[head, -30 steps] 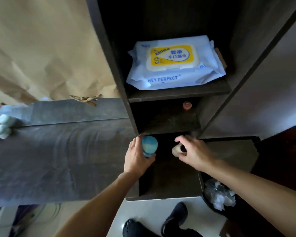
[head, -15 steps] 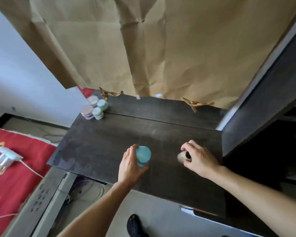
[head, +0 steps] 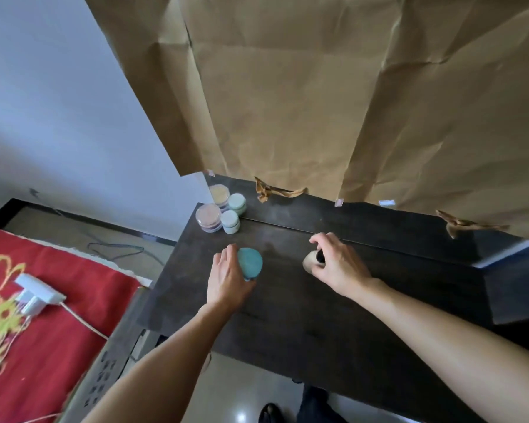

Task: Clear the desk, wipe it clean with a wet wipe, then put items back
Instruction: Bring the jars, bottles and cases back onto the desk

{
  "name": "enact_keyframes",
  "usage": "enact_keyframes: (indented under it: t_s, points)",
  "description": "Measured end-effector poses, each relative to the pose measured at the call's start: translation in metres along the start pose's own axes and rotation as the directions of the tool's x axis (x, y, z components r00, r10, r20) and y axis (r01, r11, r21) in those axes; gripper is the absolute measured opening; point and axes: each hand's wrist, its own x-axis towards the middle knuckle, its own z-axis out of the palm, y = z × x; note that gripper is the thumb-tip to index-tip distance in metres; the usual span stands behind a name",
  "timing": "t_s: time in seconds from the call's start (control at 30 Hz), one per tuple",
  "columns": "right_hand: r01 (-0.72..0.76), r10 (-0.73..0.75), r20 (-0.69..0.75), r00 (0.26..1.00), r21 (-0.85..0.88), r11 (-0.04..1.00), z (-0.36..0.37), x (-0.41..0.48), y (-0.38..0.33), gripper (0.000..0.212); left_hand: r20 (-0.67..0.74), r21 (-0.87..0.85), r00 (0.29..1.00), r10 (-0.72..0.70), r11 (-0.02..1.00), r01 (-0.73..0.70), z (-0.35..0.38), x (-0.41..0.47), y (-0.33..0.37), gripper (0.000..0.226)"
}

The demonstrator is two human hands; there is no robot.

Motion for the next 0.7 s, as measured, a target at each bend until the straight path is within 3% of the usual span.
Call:
enact_keyframes:
  t_s: [0.3, 0.57, 0.7]
  points:
    - [-0.016, 0.016, -0.015, 1.0, 0.003, 1.0, 0.049, 0.094, -0.015, 0.041, 0.17, 0.22, 0.983, 0.071, 0.969, -0.108, 0.012, 0.101, -0.01, 0.076]
    - [0.004, -0.004, -0.083, 0.997, 0.0, 1.0, 0.088, 0.134, -0.019, 0.033, 0.287, 0.157, 0.947, 0.144, 0.968, -0.195, 0.041, 0.162, -0.015, 0.06]
    - [-0.025, 0.027, -0.111, 0.993, 0.019, 0.999, 0.099, 0.135, -0.019, 0.035, 0.345, 0.156, 0.921, 0.179, 0.957, -0.245, 0.046, 0.173, -0.022, 0.071]
